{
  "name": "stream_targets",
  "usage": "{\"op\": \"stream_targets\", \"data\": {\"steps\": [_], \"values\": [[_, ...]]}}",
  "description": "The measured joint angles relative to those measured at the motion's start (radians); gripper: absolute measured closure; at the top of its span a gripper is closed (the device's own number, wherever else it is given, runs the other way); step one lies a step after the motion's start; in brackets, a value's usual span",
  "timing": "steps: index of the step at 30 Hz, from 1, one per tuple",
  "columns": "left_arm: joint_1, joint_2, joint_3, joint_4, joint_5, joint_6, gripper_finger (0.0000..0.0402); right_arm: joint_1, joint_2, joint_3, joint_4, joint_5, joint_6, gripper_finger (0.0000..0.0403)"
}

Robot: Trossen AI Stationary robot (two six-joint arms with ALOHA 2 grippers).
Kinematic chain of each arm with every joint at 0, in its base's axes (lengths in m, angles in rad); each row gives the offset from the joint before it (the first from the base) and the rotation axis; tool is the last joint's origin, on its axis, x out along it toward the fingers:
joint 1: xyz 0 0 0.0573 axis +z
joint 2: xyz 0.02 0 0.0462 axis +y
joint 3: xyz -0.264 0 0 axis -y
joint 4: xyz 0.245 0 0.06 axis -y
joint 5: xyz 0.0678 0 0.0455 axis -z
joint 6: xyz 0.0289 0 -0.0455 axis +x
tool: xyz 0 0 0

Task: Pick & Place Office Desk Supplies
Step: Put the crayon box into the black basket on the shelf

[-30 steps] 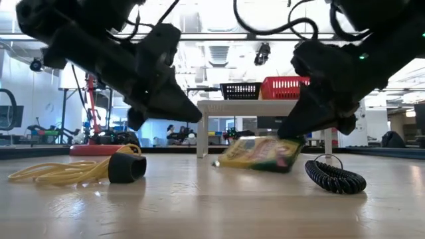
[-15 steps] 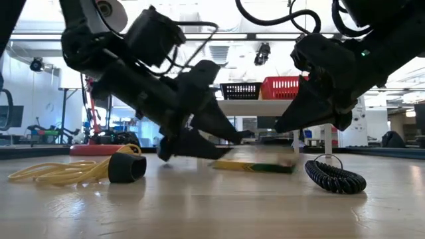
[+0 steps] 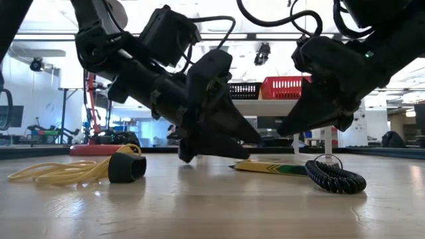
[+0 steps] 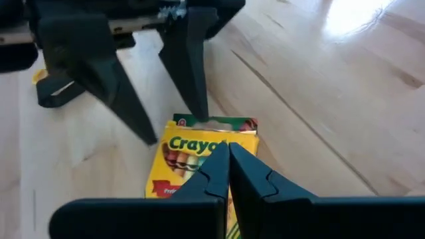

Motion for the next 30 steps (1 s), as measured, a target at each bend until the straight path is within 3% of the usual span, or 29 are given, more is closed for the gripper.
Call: {"op": "stream_targets", "data": {"steps": [3,6,11,15,19,25,30], "values": [[0.001,-0.040,0.001,-0.011,-0.003,0.036,0.0220,-0.011,0.000,-0.005,-0.001,-0.038,0.010,0.0394],[-0.006,-0.093,0.003,-0.067,-0.003,0.060,0.0240,-0.028,-0.007,-0.013,-0.002,-0.161,-0.010,0.0388],[-0.016,-0.138,0.001,-0.246,-0.011,0.077,0.0265,-0.007,-0.007,-0.013,0.006,-0.430,-0.198,0.0364],[-0.016,-0.134,-0.007,-0.332,-0.080,0.058,0.0276,0.029,0.013,-0.013,0.000,-0.517,-0.316,0.0359],[-0.015,-0.107,-0.006,-0.329,-0.118,0.020,0.0277,0.040,0.030,-0.013,0.004,-0.508,-0.369,0.0365],[-0.013,-0.059,0.010,-0.297,-0.136,0.016,0.0278,0.040,0.075,-0.011,0.013,-0.318,-0.406,0.0371],[-0.010,-0.022,0.025,-0.263,-0.166,0.066,0.0278,0.040,0.079,-0.011,0.013,-0.275,-0.407,0.0371]]}}
